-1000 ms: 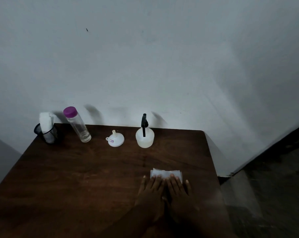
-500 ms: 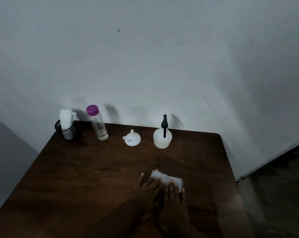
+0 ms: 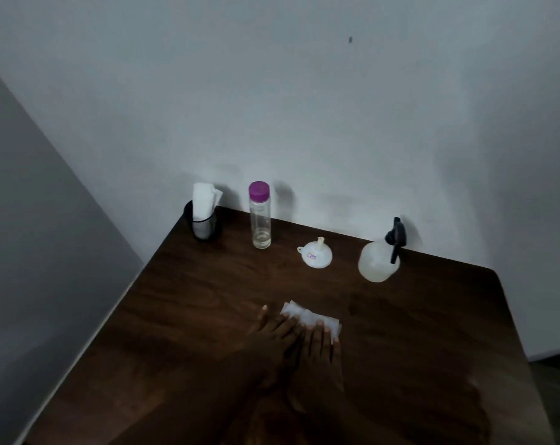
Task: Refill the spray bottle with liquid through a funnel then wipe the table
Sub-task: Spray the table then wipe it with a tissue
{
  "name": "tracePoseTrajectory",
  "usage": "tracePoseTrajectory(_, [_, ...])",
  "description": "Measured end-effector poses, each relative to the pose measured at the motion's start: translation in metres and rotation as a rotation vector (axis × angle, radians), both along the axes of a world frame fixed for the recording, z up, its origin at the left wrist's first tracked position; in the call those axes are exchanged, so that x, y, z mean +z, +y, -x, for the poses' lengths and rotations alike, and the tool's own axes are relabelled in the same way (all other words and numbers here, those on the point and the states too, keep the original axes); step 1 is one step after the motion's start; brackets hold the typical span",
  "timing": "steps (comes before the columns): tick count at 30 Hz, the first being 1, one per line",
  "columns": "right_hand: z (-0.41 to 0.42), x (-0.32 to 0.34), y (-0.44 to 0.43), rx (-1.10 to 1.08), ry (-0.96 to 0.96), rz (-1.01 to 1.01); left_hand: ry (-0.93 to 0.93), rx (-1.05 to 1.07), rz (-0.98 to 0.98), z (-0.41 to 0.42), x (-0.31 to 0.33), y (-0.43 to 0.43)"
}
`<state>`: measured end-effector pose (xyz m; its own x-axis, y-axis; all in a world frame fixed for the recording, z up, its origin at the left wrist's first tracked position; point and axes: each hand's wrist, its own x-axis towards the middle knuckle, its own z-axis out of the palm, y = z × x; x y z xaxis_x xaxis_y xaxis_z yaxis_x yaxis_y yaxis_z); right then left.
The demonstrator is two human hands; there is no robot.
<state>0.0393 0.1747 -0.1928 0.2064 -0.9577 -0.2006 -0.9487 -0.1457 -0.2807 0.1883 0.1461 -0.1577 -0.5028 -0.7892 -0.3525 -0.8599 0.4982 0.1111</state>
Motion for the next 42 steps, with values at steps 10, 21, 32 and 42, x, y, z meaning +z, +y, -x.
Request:
tracePoseTrajectory(10, [-0.100,-0.010,-0.018,0.107,0.090,-0.111,0.014,0.144,0.014,-0.096,-0.002,0.005])
tracePoseTrajectory(21, [-0.175,0.010,-0.026,0.383,0.195,-0.035,0.008,0.334,-0.007,-0.180,-0.009,0.024])
tracePoseTrajectory(32, [-0.147,0.026,-0.034,0.726,0.253,-0.037,0.060,0.615,-0.044,-0.155,-0.007,0.071])
tracePoseTrajectory(42, [-0.071,0.027,-0.045,0.929,0.322,0.019,0.087,0.789,-0.123,-0.067,0.005,0.093])
